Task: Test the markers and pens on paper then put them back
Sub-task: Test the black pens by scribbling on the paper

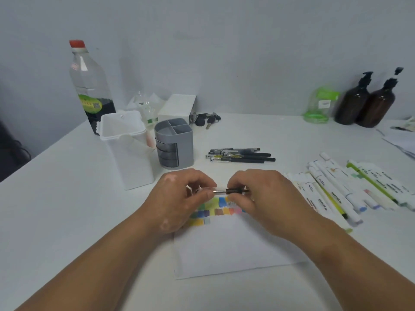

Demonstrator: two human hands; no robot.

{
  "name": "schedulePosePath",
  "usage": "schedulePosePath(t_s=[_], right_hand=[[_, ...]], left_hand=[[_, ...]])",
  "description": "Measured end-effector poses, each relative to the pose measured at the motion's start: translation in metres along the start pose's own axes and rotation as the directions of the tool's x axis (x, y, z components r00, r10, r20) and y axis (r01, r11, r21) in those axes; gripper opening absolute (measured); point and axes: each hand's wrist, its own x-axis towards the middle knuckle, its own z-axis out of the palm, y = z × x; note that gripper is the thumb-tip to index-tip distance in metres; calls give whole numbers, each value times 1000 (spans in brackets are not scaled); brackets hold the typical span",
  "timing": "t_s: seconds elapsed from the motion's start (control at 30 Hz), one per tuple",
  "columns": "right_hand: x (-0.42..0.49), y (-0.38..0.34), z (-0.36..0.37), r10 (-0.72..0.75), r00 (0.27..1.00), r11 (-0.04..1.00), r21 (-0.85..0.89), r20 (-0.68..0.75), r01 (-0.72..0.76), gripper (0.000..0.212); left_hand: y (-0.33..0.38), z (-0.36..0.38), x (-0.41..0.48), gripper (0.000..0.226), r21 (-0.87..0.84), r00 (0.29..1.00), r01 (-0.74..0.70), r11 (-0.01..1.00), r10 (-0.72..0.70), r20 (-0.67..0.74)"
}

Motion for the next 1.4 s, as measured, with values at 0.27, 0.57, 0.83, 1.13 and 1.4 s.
schedulePosePath(t_s=[0.27, 0.57, 0.83, 1.13, 1.4], right_hand=[[-8, 26, 1, 233, 968, 797, 589, -92, -136, 17], [-8, 14, 14, 229, 973, 375, 920, 24, -111, 10], [-10, 2, 24, 124, 988, 331, 935, 90, -126, 3], [-8, -3, 23, 113, 993, 269, 962, 17, -47, 9], [-8, -1, 18, 166, 985, 363, 932, -55, -9, 13]], left_hand=[[3, -7, -1, 15, 118, 995, -8, 993, -4, 99], [24, 8, -1, 20, 156, 958, -208, 966, 169, 231], [26, 10, -5, 30, 100, 957, -193, 976, 165, 239], [33, 5, -6, 27, 99, 964, -201, 975, 178, 198], [36, 15, -7, 23, 115, 953, -212, 971, 179, 245]])
